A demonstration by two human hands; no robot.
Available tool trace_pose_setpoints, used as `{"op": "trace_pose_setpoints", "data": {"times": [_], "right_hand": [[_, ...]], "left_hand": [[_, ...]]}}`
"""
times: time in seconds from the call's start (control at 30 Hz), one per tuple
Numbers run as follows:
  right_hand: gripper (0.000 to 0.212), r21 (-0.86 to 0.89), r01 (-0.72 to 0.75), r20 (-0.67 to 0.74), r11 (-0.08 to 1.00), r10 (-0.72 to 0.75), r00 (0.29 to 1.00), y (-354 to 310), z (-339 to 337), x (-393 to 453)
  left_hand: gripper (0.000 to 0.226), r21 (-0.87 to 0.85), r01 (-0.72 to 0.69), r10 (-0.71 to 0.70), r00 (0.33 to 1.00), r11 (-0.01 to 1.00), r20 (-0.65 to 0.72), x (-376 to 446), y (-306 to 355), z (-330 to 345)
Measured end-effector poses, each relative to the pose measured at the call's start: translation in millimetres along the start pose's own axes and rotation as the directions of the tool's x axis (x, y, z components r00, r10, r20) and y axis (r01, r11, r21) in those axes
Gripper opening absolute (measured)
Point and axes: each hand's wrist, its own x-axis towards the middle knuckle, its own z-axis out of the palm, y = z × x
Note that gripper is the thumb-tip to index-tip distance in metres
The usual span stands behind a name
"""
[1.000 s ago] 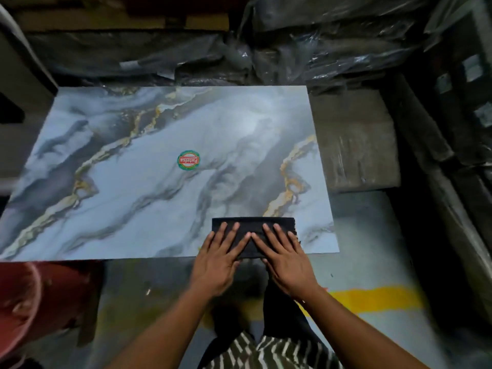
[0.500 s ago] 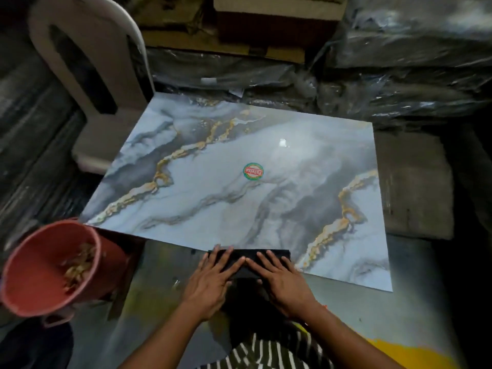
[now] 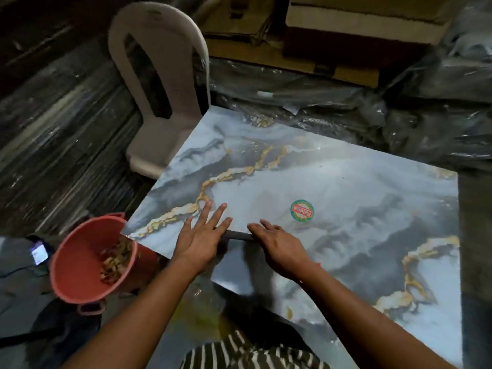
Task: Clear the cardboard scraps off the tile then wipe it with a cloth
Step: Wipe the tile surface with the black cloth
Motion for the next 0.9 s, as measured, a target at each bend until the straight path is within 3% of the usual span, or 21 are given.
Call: {"op": "trace_pose_setpoints", "data": {"times": [0.3,0.43,0.6,0.9], "right_hand": [[0.041,-0.053,0.014,0.026,0.998,-0.012,1.0,-27,-34,103],[0.043,-0.073,-0.025,0.024,0.997,0.026,0.999,-56,-31,149],[0.042,-0.05,-0.072,0.054,0.996,0.075,0.996,-114,-24,209],[0.06,0.005,-0.167,0.057,0.986,0.166,0.984,-196,-3,341]], "left_hand": [[0.077,-0.369,0.01,-0.031,0.998,0.929,-0.052,44,-85,-5],[0.058,-0.505,-0.065,-0.005,0.991,0.86,-0.136,61,-143,2],[0.049,-0.55,-0.116,0.025,0.985,0.827,-0.171,87,-240,16],[0.078,-0.53,-0.066,0.055,0.998,0.846,-0.037,115,-384,-29]]}}
